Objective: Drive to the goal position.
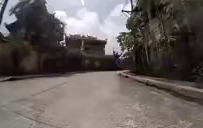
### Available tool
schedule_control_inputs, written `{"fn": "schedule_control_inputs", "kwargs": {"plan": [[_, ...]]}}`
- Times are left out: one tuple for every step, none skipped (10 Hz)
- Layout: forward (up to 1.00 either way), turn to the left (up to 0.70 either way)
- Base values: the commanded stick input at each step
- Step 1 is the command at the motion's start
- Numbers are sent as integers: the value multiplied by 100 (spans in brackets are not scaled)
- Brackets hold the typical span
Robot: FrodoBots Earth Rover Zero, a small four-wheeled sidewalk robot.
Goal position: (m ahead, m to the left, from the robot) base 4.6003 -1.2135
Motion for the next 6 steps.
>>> {"fn": "schedule_control_inputs", "kwargs": {"plan": [[50,1],[50,1],[50,1],[50,1],[50,1],[50,1]]}}
